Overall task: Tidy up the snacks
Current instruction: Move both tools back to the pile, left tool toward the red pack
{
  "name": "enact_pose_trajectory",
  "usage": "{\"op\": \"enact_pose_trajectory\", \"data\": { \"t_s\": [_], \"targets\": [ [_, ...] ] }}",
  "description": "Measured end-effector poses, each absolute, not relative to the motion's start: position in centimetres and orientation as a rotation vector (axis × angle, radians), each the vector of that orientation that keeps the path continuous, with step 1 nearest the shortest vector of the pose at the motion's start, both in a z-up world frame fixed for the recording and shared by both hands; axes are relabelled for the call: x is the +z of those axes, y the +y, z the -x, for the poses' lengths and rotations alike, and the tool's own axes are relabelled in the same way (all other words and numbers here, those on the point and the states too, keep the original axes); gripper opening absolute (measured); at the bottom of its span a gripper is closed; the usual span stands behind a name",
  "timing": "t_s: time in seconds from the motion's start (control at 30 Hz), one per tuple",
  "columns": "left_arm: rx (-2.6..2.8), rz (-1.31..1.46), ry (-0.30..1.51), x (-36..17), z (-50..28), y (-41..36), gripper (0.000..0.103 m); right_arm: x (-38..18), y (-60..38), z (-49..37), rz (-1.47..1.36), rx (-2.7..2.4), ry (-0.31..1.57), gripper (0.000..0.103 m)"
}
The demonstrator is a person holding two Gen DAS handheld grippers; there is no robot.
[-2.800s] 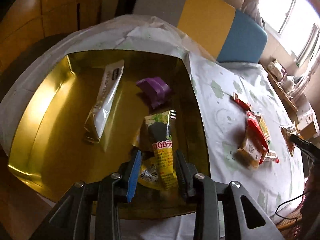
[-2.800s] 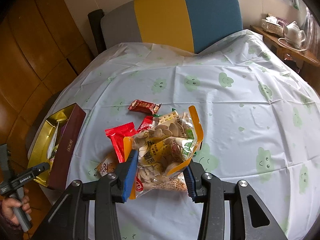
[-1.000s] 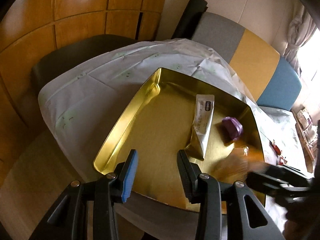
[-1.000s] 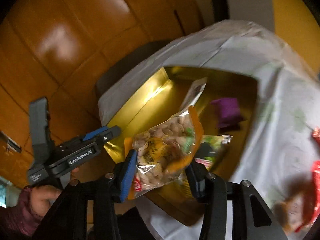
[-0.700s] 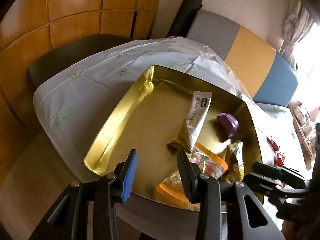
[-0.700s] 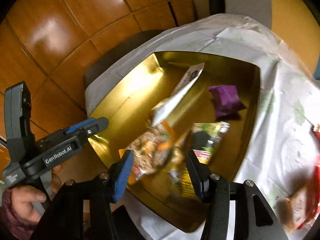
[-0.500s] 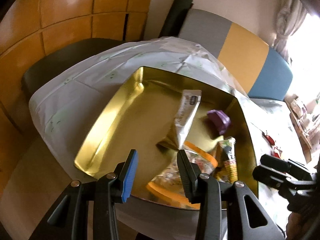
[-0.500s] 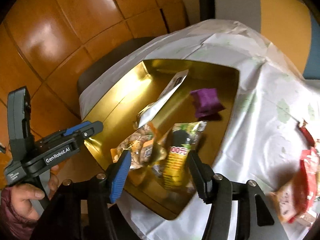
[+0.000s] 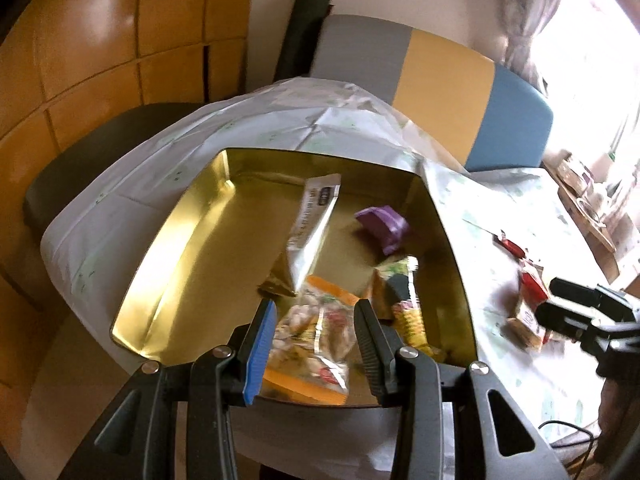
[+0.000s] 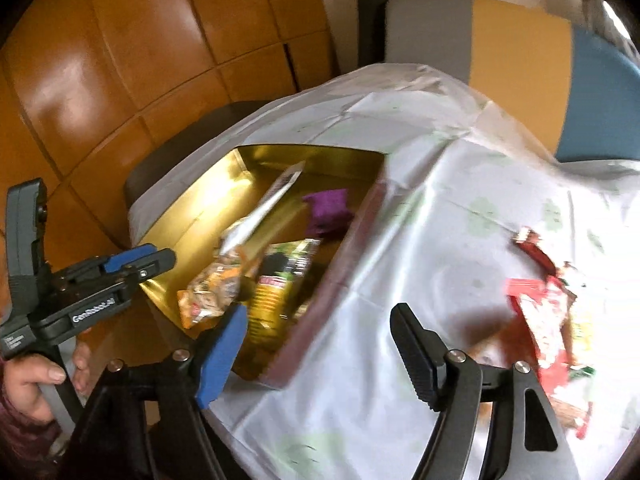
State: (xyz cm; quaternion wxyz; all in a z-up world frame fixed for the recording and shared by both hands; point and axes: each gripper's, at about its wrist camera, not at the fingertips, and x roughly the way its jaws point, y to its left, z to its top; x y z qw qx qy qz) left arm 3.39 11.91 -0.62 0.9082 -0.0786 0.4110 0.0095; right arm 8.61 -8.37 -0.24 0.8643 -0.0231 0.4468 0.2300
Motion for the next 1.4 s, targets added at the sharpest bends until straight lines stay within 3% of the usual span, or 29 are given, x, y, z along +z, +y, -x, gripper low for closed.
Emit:
{"op": "enact_pose_trajectory", "data": {
  "t_s": [0.47,0.57,0.63,0.97,1.4],
  "targets": [
    [-0.090,0.052,0.848,0.0,-3.4,7.1,0.041,3.7,-21.6,-7.7,0.068,0.197,0.790,0.082],
    [-0.141,0.033,0.858,0.1,-3.6,5.4,0.041,5.0,-25.8,-7.2,0.096,0.014,0.671,0.100],
    [-0.174,0.023,0.868,0.2,-3.7,4.3,0.041,4.9,-28.7,-7.0,0.117,-0.100,0.605,0.103],
    [-0.378,-0.024,0.963,-0.7,-5.3,-3.5,0.041,1.6,-37.6,-8.3,-0.243,-0.262,0.796,0.103],
    [-0.590,0.077,1.119,-2.1,-8.6,-12.2,0.040,0.6,-37.5,-8.1,-0.269,-0.256,0.856,0.103]
  ]
}}
